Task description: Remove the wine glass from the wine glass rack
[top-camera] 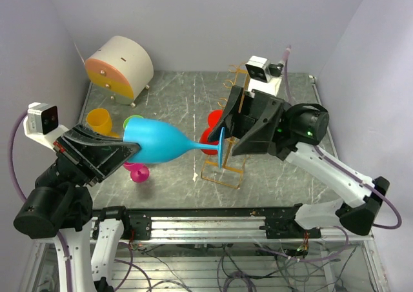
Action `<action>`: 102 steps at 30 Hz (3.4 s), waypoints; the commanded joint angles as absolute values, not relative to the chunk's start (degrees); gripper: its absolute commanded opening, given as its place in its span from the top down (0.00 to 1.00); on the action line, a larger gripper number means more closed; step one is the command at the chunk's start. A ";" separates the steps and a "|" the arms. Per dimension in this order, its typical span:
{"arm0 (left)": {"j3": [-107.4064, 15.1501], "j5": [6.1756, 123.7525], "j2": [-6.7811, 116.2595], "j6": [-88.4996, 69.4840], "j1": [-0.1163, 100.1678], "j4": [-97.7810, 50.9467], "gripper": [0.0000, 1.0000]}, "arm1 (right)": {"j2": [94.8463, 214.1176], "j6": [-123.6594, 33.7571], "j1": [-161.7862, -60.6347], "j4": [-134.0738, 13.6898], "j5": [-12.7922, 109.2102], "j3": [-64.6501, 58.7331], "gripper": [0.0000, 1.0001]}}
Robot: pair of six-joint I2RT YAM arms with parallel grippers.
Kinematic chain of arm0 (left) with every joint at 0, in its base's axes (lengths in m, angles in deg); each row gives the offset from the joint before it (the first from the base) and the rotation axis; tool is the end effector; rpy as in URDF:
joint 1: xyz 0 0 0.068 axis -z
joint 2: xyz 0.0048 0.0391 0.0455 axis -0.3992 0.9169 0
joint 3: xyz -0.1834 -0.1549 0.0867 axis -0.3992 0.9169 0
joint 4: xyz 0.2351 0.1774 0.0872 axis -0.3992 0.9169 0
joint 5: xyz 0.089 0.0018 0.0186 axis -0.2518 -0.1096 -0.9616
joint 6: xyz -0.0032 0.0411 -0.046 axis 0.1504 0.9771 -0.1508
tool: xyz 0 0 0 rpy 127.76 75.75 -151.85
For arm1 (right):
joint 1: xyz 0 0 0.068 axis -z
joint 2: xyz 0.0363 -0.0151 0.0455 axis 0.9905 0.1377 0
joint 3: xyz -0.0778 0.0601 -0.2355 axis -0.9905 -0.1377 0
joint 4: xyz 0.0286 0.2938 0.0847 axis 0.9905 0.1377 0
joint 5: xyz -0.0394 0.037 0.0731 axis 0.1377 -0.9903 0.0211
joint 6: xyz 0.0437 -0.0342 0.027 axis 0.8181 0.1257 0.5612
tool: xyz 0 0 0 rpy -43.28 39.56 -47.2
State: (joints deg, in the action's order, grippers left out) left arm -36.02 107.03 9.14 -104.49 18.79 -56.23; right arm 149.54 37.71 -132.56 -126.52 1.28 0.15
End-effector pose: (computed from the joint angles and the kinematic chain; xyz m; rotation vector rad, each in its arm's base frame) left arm 0.0658 -0.0305 0.5385 0.2116 1.0795 -1.7982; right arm 0.1544 0.2467 0.5193 -1.0207 0.8522 2.3523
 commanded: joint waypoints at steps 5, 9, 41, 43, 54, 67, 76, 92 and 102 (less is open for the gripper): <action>-33.90 103.90 9.67 -109.13 18.48 -65.39 0.93 | 137.68 22.69 -132.93 -113.07 2.36 -5.42 0.32; -39.44 103.79 9.71 -100.10 18.51 -53.07 0.93 | 130.69 4.30 -132.97 -87.37 7.24 -5.44 0.30; -64.45 21.99 28.37 -23.49 19.44 57.21 0.92 | 118.11 -23.43 -132.96 -32.59 36.04 2.22 0.37; -60.27 21.98 27.80 -23.54 19.42 55.46 0.92 | 118.12 -23.36 -132.97 -32.83 35.46 1.86 0.37; -45.59 24.61 28.08 -23.90 19.44 42.46 0.93 | 117.05 -22.34 -132.96 -32.38 33.32 2.29 0.40; -40.43 29.31 36.34 -24.81 19.40 29.58 0.93 | 113.94 -22.17 -132.97 -28.48 34.49 2.88 0.40; -34.92 31.32 38.28 -25.62 19.35 21.90 0.93 | 113.35 -22.14 -132.89 -26.75 35.11 4.03 0.40; -26.08 34.98 39.26 -26.73 19.38 14.16 0.93 | 112.76 -20.72 -132.93 -26.02 35.95 4.27 0.41; -29.43 35.08 43.50 -24.93 19.38 15.77 0.75 | 111.87 -20.21 -132.96 -25.94 36.63 3.29 0.41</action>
State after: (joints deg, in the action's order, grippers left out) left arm -26.51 35.16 42.95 -25.54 19.19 16.49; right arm 112.36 -20.57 -132.82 -26.09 35.99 3.27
